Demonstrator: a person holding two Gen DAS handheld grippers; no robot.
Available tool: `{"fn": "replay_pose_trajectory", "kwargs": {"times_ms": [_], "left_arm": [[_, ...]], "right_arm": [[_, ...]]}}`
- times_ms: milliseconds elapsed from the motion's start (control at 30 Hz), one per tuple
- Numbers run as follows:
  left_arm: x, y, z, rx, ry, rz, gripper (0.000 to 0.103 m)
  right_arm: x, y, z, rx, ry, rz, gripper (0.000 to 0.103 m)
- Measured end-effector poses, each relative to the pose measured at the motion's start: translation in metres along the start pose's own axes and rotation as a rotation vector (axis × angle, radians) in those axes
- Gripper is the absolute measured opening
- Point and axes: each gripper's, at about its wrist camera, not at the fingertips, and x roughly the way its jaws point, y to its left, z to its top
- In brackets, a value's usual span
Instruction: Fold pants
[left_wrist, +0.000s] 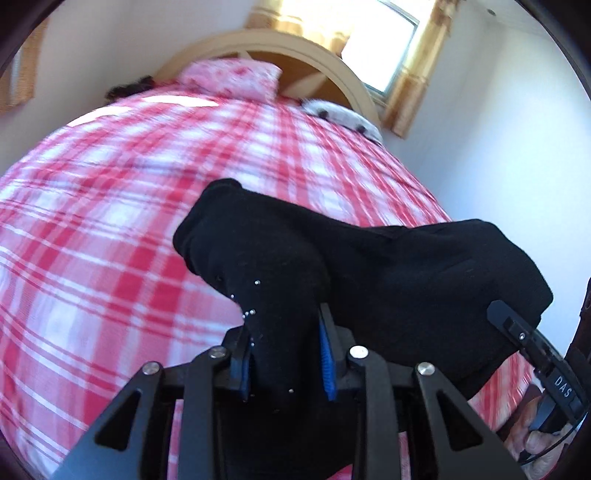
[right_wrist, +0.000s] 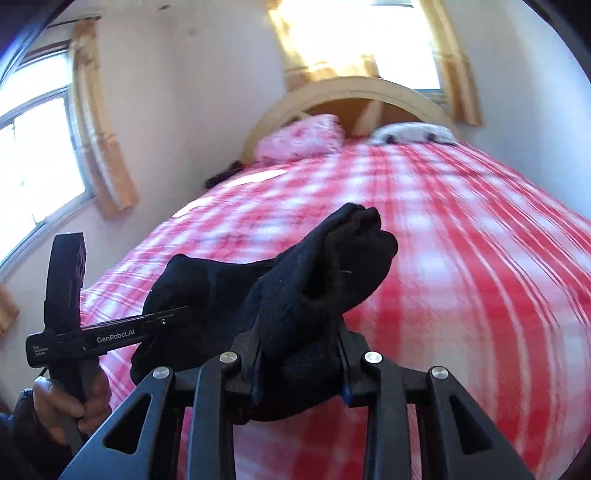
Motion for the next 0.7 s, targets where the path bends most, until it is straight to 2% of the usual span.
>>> {"fn": "replay_pose_trajectory", "kwargs": {"times_ms": [167,333,500,700], "left_arm": [[-0.015,0.056,0.038,-0.026,-0.1,0.173,0.029],[-0.018,0.109,0.068,-0.069,-0.156,0.327,0.029],[-0.006,0.142,0.085,-0.084,-0.185,0.431,0.029],[0.025,0.176,0.089,-0.116,-0.156,0.489,0.029]], "right_arm": [[0.071,0.036,0.051,-0.074,0.006,0.13,0.032],[0.145,0.076,0.081,-0.129,0.03,0.215,0.032],[0.211,0.111,0.102,-0.145,0.037,0.261,0.032],[0.283,0.121,0.103,-0.154,0.089,0.256,0.032]]}}
